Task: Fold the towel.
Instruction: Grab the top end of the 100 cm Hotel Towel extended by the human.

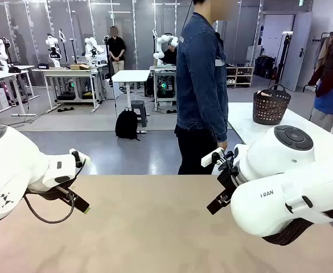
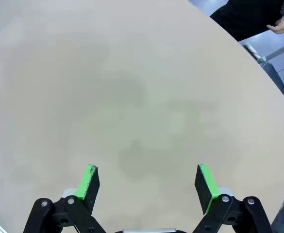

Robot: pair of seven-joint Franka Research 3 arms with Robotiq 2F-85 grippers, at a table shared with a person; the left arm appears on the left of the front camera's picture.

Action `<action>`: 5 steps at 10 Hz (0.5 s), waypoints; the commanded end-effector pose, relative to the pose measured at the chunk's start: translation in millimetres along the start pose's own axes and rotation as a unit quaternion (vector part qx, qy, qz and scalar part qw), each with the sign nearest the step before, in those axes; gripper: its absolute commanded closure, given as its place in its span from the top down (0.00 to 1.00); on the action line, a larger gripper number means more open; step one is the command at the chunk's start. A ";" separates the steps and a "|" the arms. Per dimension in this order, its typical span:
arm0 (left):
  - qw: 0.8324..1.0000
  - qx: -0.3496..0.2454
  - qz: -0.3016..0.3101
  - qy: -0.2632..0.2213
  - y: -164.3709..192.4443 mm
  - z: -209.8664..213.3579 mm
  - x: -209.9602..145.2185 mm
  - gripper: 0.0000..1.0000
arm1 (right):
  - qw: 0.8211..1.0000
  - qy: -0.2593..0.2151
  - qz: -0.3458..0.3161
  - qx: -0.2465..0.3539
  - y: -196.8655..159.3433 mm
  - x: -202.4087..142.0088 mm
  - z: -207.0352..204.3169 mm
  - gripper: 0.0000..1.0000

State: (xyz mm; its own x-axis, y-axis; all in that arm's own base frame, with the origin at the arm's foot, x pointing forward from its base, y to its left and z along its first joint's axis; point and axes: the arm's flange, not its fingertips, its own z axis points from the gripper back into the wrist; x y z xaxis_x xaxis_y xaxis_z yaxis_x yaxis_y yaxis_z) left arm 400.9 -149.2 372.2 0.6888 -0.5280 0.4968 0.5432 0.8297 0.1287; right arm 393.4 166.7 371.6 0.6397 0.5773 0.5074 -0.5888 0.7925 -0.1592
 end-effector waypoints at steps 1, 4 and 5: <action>1.000 0.000 0.000 0.000 -0.3 0.0 0.1 1.00 | 1.000 0.000 0.000 0.000 0.0 0.0 0.0 1.00; 1.000 0.000 0.000 0.000 -0.3 0.0 0.1 1.00 | 1.000 0.000 0.000 0.000 0.0 0.0 0.0 1.00; 1.000 0.000 0.000 0.000 -0.3 0.0 0.1 1.00 | 1.000 0.000 0.000 0.000 0.0 0.0 0.0 1.00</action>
State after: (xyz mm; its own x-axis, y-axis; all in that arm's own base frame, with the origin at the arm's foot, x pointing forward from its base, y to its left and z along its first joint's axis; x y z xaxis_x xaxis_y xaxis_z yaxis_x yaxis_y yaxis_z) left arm 400.8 -149.5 372.2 0.6884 -0.5286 0.4968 0.5438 0.8293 0.1289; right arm 393.4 166.8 371.6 0.6385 0.5791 0.5070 -0.5900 0.7912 -0.1607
